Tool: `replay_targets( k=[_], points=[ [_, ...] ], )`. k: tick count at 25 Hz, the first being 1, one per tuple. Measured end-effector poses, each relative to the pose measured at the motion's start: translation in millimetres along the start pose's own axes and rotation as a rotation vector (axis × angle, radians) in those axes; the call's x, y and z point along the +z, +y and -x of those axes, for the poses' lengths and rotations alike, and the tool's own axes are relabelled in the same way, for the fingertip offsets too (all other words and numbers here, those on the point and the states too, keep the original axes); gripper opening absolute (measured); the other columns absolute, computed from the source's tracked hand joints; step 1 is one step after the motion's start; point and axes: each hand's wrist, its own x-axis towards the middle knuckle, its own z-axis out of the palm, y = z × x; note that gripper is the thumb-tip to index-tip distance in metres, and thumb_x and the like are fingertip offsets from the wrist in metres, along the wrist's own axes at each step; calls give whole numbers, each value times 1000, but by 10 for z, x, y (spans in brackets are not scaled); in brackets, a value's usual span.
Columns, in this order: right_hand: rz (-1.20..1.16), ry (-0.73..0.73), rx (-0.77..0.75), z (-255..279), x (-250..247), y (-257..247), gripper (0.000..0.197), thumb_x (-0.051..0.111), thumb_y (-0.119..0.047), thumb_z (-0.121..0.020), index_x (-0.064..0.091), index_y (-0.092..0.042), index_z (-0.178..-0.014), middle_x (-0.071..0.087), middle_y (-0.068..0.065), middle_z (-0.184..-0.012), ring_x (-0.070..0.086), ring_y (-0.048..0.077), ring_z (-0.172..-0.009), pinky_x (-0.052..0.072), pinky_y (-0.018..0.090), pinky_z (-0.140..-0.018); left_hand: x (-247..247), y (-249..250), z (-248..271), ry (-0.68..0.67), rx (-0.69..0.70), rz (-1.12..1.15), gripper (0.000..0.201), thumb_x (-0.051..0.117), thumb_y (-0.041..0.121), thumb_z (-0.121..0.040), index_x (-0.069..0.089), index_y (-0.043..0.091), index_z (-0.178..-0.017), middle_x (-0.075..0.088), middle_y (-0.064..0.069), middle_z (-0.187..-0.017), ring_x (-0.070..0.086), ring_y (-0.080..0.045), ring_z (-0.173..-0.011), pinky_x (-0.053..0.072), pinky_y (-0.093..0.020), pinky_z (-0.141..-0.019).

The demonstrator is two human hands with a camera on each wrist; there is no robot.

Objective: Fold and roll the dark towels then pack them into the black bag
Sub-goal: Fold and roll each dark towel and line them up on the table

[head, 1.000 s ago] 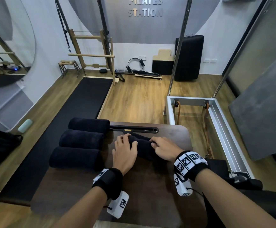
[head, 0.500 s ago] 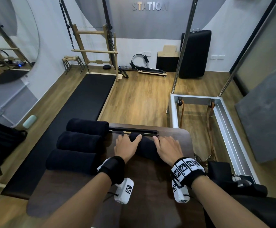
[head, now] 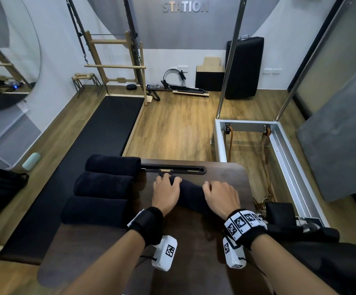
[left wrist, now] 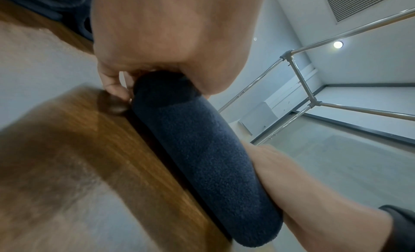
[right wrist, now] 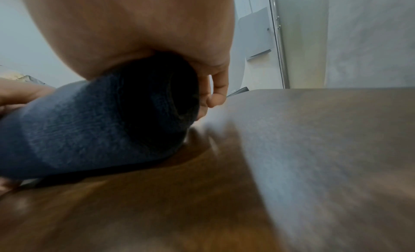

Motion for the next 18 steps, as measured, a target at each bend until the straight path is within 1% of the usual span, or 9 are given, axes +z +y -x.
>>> replay_targets(
  k=[3, 5, 6, 8, 10, 11, 13, 16, 18],
  points=[
    [-9, 0, 99, 224, 31, -29, 57, 32, -58, -99, 69, -16, -89, 70, 6, -86, 67, 30, -83, 54, 41, -79, 14, -129, 141, -32, 21, 58, 27, 42, 35, -107, 55, 15, -121, 46, -9, -124, 41, -32, -131, 36, -44, -110],
    [-32, 26, 165, 412, 56, -64, 56, 35, -61, -96, 68, -17, -86, 71, 6, -88, 67, 33, -87, 53, 41, -81, 0, -222, 283, -57, 38, 92, 20, 42, 37, -108, 51, 21, -114, 44, -5, -120, 42, -30, -127, 36, -41, -105],
    [-40, 36, 195, 514, 68, -92, 55, 37, -62, -95, 67, -17, -83, 71, 5, -88, 67, 34, -88, 53, 41, -81, -19, -284, 358, -69, 49, 114, 19, 42, 39, -108, 50, 22, -112, 46, -5, -120, 44, -29, -124, 38, -42, -105],
    [-59, 51, 246, 703, 96, -149, 52, 41, -62, -94, 62, -17, -78, 70, 6, -85, 67, 35, -88, 53, 41, -80, -83, -421, 512, -81, 93, 140, 22, 42, 43, -110, 50, 23, -107, 52, -7, -120, 51, -29, -117, 44, -45, -103],
    [-82, 68, 279, 918, 159, -275, 49, 44, -60, -94, 58, -17, -76, 69, 8, -83, 66, 37, -86, 52, 40, -77, -210, -602, 688, -97, 136, 138, 26, 42, 44, -109, 52, 20, -104, 57, -9, -115, 57, -30, -110, 48, -46, -99],
    [-97, 75, 293, 1024, 198, -360, 48, 46, -59, -95, 56, -17, -74, 68, 8, -83, 66, 37, -86, 51, 40, -76, -286, -697, 778, -101, 150, 135, 29, 43, 45, -109, 53, 19, -103, 60, -9, -113, 58, -31, -109, 49, -47, -98],
    [-131, 79, 313, 1218, 297, -557, 45, 49, -56, -95, 53, -18, -71, 68, 10, -82, 66, 37, -85, 52, 41, -76, -461, -910, 966, -90, 169, 135, 34, 46, 50, -107, 54, 18, -101, 65, -8, -111, 60, -31, -109, 49, -44, -96],
    [-176, 95, 335, 1475, 468, -915, 45, 53, -54, -94, 50, -17, -68, 66, 10, -76, 65, 38, -82, 54, 41, -77, -769, -1312, 1245, -86, 225, 159, 45, 52, 71, -96, 56, 26, -96, 64, 4, -106, 61, -18, -105, 50, -40, -93],
    [-200, 107, 350, 1592, 564, -1123, 44, 55, -55, -93, 54, -17, -69, 66, 8, -75, 64, 37, -80, 54, 41, -76, -940, -1572, 1384, -97, 261, 129, 51, 56, 80, -86, 52, 32, -103, 59, 13, -114, 56, -8, -109, 47, -32, -94]
  ],
)
